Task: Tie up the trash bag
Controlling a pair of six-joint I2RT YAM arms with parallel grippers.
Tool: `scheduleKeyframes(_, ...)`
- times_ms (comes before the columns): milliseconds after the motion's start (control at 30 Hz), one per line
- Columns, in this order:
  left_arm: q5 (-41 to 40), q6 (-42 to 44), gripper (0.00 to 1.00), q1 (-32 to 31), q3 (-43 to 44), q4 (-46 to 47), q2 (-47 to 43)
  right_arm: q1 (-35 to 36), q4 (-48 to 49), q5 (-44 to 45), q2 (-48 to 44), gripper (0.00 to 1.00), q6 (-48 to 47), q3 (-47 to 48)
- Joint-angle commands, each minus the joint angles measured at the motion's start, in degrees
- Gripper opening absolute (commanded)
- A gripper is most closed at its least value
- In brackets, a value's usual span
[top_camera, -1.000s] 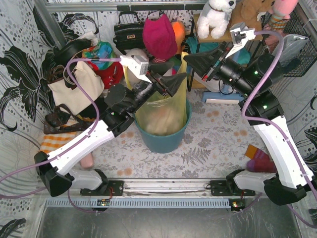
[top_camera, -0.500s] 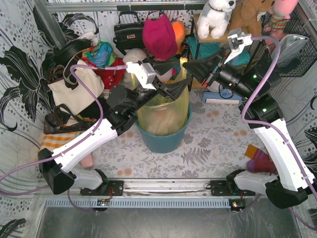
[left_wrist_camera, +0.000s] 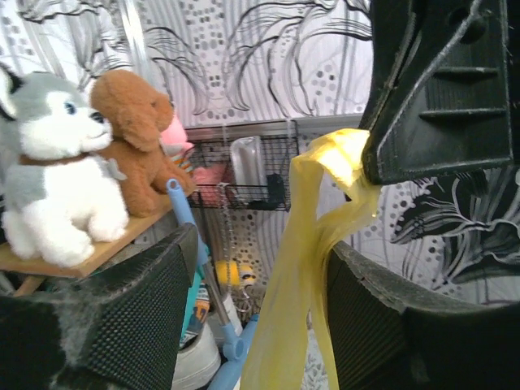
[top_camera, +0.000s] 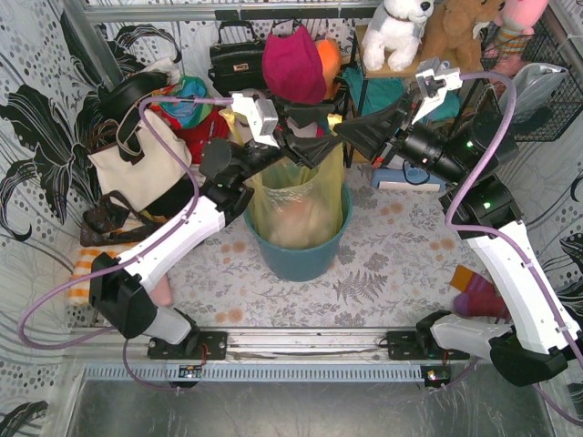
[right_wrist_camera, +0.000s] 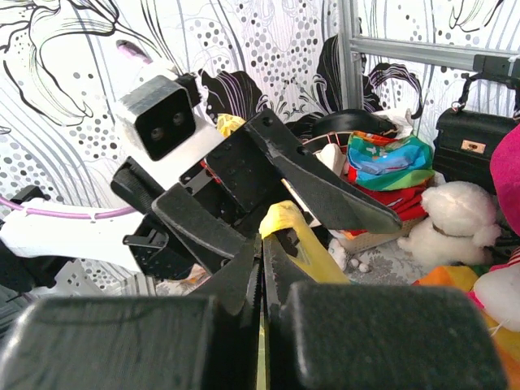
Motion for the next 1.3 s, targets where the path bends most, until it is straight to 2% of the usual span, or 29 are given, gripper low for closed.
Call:
scheduleKeyframes(0,11.29,-6.67,0.65,1.0,4.29,5.89,2.18,0.02,3.5,-1.81,-0.73,0.0,1.23,1.15)
scheduleKeyframes(200,14.38,-8.53,0.46,1.0,5.06,6.91,3.01,0.03,4.28,-1.0,0.02,0.0,1.23,2.34)
scheduleKeyframes(467,14.73,-8.3,0.03,1.0,5.19,4.06,2.17,-0.03,3.74,2.58,0.07,0.0,0.47,2.35)
scheduleKeyframes(500,14.44,-8.31,0.0,1.0,5.16,3.73,2.04,0.03,3.46,2.87,0.04,0.0,0.23,2.43)
scheduleKeyframes(567,14.1,-8.32,0.0,1.04,4.93,3.46,1.67,0.02,2.97,3.49,-0.18,0.04,-0.16,2.49)
scheduleKeyframes(667,13.83,-8.32,0.0,1.0,4.53,3.37,1.1,0.0,2.48,5.03,-0.61,0.27,-0.77,2.62)
scheduleKeyframes(733,13.72,-8.24,0.0,1.01,4.52,2.99,0.84,0.03,2.24,5.85,-0.75,0.38,-1.14,2.85)
scheduleKeyframes(867,13.81,-8.07,0.0,1.02,4.45,2.4,0.43,-0.02,0.97,5.24,0.4,0.69,-1.32,4.13)
scheduleKeyframes(900,13.81,-8.05,0.0,1.0,4.39,2.39,0.32,-0.05,0.36,4.75,0.92,0.73,-1.44,4.59)
scheduleKeyframes(967,13.73,-8.1,0.0,1.01,4.3,2.24,0.17,0.03,-0.29,3.75,1.92,0.73,-1.84,4.81)
scheduleKeyframes(1100,13.64,-8.29,0.0,1.03,4.32,2.02,0.02,-0.02,-0.47,0.79,3.11,0.67,-3.03,5.48)
scheduleKeyframes(1267,13.9,-8.56,0.0,1.05,4.69,1.41,0.19,-0.04,0.28,-6.43,4.08,0.66,-4.47,6.76)
